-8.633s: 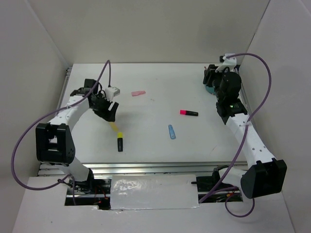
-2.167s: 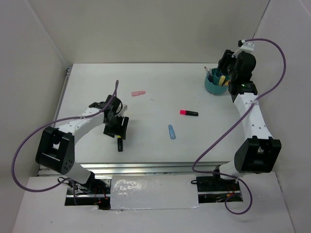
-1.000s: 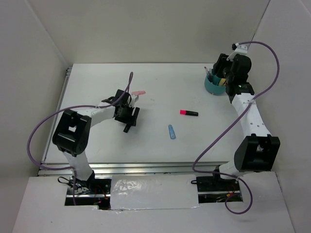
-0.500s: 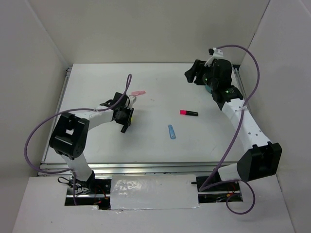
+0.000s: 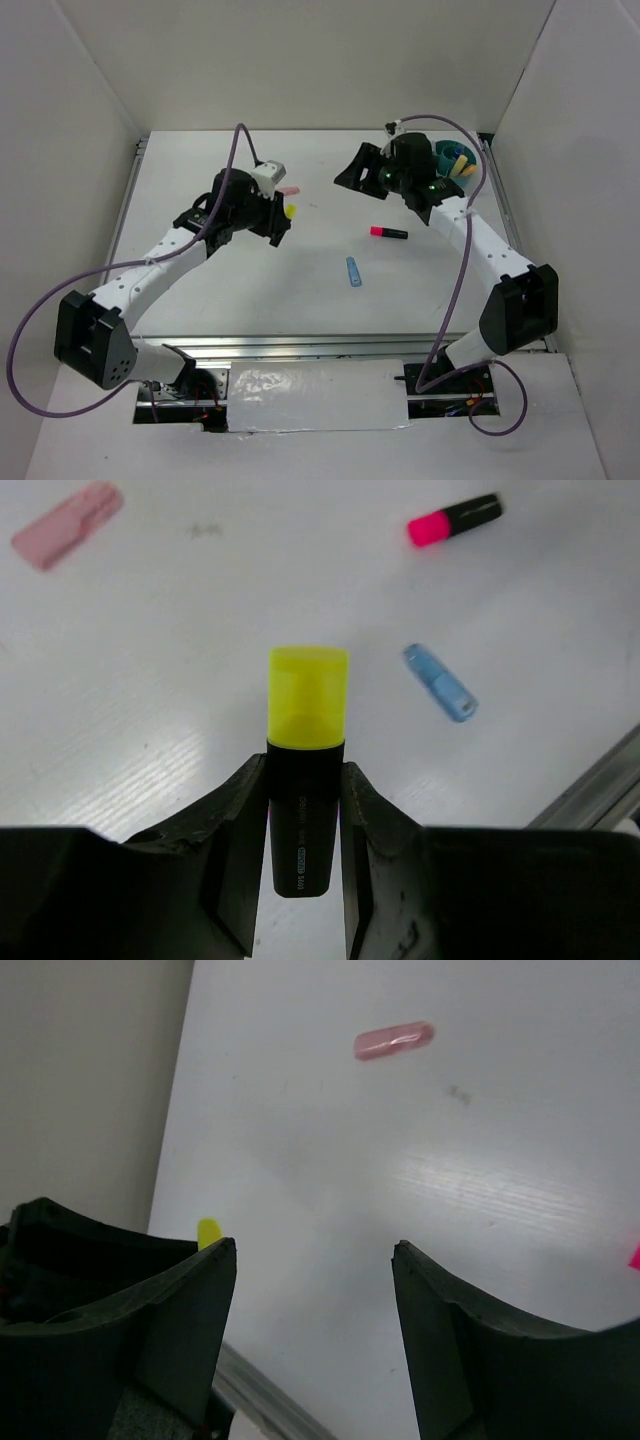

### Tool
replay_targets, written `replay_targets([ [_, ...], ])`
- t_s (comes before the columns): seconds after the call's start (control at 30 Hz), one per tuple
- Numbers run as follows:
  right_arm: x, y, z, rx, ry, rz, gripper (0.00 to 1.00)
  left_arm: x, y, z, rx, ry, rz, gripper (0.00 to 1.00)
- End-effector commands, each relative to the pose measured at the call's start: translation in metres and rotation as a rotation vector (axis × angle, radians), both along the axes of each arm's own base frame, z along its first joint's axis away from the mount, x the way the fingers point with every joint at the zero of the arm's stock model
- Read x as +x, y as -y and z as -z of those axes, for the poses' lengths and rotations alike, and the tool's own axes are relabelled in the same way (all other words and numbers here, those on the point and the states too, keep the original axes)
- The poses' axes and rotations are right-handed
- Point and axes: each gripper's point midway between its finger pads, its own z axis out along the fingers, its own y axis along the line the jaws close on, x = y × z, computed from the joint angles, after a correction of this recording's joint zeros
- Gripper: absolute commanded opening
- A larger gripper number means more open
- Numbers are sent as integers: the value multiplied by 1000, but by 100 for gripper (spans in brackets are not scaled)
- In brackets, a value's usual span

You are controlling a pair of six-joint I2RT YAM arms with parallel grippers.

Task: Sort the stationery into containers
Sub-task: Pick up the pen from the center of the board.

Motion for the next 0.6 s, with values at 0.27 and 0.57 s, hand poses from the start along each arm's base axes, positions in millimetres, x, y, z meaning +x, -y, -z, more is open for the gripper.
replay_targets([
  [0.27,-35,-79,-40,172,39,-292,70,-19,47,-64,-130,51,97,19],
  [0.57,-61,-101,-24,159,4,-402,67,-16,52,-74,-141,62,99,18],
])
